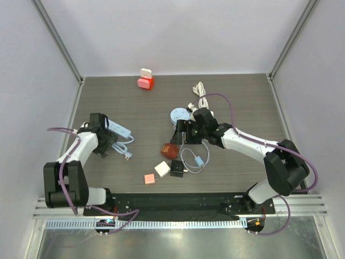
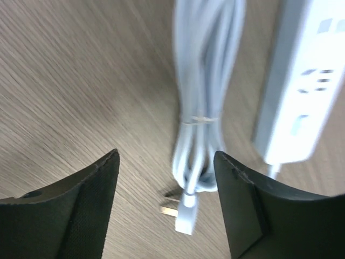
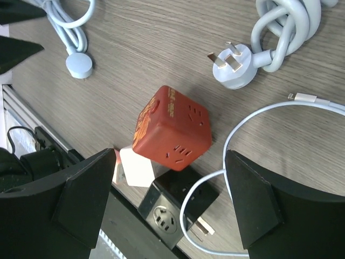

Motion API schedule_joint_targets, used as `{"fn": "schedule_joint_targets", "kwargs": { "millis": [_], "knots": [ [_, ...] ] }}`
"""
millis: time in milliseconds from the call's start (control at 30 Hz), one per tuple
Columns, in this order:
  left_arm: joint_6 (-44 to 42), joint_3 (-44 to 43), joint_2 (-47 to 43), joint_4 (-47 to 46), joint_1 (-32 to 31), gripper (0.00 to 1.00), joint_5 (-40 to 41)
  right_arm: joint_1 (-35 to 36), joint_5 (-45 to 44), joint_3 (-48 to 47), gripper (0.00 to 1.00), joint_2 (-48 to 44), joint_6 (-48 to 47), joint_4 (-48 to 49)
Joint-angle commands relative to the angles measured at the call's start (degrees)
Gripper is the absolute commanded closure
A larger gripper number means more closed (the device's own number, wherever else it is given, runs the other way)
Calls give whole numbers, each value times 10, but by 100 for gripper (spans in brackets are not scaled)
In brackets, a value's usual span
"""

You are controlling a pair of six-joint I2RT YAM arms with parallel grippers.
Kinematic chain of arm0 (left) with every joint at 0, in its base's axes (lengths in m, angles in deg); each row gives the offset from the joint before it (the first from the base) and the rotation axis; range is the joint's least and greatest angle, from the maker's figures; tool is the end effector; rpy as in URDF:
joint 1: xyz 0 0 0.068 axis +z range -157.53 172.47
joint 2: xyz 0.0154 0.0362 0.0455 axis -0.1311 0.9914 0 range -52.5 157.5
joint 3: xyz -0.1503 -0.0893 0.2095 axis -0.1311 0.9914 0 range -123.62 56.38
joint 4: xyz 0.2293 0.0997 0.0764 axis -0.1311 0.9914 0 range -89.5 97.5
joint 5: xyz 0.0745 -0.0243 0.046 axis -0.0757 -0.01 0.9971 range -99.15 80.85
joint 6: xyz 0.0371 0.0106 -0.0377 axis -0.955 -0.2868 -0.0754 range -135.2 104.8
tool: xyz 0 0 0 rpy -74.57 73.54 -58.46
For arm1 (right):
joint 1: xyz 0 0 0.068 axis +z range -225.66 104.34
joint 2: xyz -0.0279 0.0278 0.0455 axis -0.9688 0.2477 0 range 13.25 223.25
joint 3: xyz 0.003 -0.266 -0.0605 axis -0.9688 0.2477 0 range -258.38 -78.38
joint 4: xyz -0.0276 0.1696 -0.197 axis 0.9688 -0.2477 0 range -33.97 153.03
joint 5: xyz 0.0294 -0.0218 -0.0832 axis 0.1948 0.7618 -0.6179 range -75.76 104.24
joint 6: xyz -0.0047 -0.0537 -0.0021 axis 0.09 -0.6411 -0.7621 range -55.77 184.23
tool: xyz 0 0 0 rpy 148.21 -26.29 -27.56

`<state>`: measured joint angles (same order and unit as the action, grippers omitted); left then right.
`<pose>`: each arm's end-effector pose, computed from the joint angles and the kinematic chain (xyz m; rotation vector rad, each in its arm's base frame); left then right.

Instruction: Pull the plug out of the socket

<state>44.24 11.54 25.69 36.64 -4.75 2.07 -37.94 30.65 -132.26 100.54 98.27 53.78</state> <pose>0.2411 0.0186 0.1853 -1.4549 2.3166 0.0018 0.2506 0.2065 0.2192 -0.2356 2.4678 0.9248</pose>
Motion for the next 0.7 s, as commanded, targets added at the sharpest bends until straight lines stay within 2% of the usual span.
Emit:
{"fn": "schedule_joint_targets", "kwargs": {
  "millis": [0, 167, 300, 367, 500, 567, 667],
  "knots": [
    [-13, -15, -67, 17, -2, 27, 51, 3, -15, 0, 12, -46, -28, 5],
    [-42, -14, -164, 9, -23, 26, 53, 2, -31, -6, 11, -53, -49, -1],
    [-68, -44, -167, -45, -46, 27, -17, -2, -50, -11, 11, -51, -57, -1],
    [-63, -54, -151, -74, -59, 27, -57, -10, -61, -14, 11, -47, -59, -1],
    [-25, -96, -60, -187, -77, 28, -127, -33, -86, -33, 11, -32, -61, 18],
    [8, -114, -27, -218, -95, 28, -130, -58, -88, -41, 11, -12, -56, 34],
    [30, -168, 41, -255, -127, 28, -82, -90, -104, -78, 11, 30, -34, 63]
  ]
}}
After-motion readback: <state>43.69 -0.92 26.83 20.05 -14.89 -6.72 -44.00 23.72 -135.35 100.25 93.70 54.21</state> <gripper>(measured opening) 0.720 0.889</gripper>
